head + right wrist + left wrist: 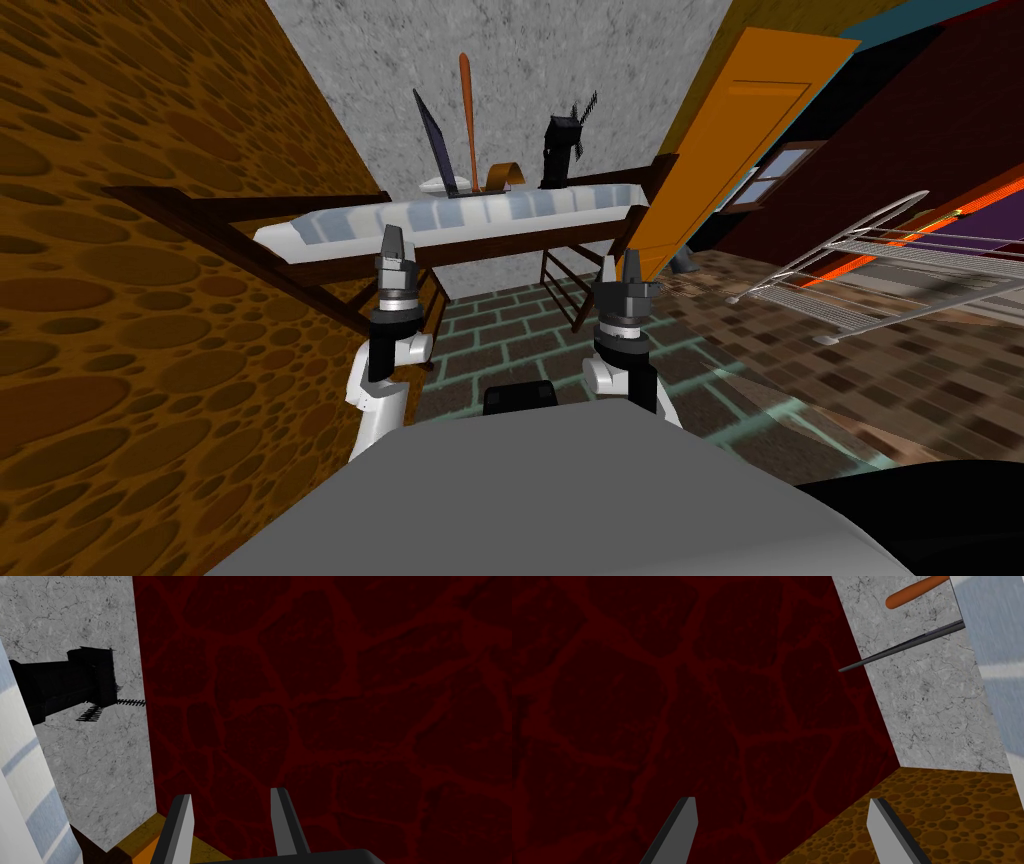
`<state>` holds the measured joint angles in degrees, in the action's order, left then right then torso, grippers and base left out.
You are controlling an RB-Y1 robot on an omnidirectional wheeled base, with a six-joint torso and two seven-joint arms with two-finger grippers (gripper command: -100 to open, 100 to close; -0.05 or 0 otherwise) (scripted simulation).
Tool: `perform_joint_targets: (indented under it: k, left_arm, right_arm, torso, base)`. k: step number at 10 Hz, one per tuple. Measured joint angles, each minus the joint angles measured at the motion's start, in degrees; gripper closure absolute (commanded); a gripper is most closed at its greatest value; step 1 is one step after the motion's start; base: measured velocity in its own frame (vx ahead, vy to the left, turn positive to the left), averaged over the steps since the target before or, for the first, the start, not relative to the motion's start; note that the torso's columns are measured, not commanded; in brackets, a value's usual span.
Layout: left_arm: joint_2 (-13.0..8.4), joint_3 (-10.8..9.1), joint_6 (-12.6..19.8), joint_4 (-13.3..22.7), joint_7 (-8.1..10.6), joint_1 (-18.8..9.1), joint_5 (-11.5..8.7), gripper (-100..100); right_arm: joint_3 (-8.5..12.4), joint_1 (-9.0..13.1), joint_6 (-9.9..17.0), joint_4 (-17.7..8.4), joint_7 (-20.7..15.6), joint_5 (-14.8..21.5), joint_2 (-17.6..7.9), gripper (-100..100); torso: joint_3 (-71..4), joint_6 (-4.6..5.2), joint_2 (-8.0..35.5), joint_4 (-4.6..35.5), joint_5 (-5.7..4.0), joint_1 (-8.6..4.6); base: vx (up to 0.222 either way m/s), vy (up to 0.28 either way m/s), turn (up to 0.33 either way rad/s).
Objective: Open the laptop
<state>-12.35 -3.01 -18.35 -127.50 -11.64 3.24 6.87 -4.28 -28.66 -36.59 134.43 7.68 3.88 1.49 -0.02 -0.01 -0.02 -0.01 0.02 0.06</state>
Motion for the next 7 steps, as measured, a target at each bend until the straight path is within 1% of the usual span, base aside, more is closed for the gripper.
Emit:
perform_joint_targets:
  k: [3,4,6,7]
  left_arm:
    - [-1.5,-0.6,3.6,1.7,-0.59,-5.0,0.0,-100]
    - [-1.1,-0.22,4.2,1.9,-0.93,-6.7,0.2,-100]
    - [-2.0,-0.52,6.7,3.4,-1.45,-10.4,0.2,-100]
    - [-2.2,-0.6,7.3,3.5,-1.48,-11.7,0.2,-100]
  right_arm:
    - [0.0,0.0,0.0,0.0,0.0,0.0,0.0,0]
    - [0.0,0.0,0.0,0.0,0.0,0.0,0.0,0]
    - [0.0,0.0,0.0,0.0,0.0,0.0,0.0,0]
    - [0.0,0.0,0.0,0.0,0.0,0.0,0.0,0]
  torso:
    - [0.0,0.01,0.0,0.0,-0.04,-0.11]
    - [0.0,0.01,0.0,0.0,-0.01,0.01]
    - [0.0,0.01,0.0,0.0,-0.02,-0.06]
    - [0.0,0.0,0.0,0.0,-0.01,0.01]
  base:
    - [-0.009,-0.046,0.012]
    - [-0.005,-0.044,0.016]
    - [-0.003,-0.033,0.009]
    - [-0.004,-0.042,0.024]
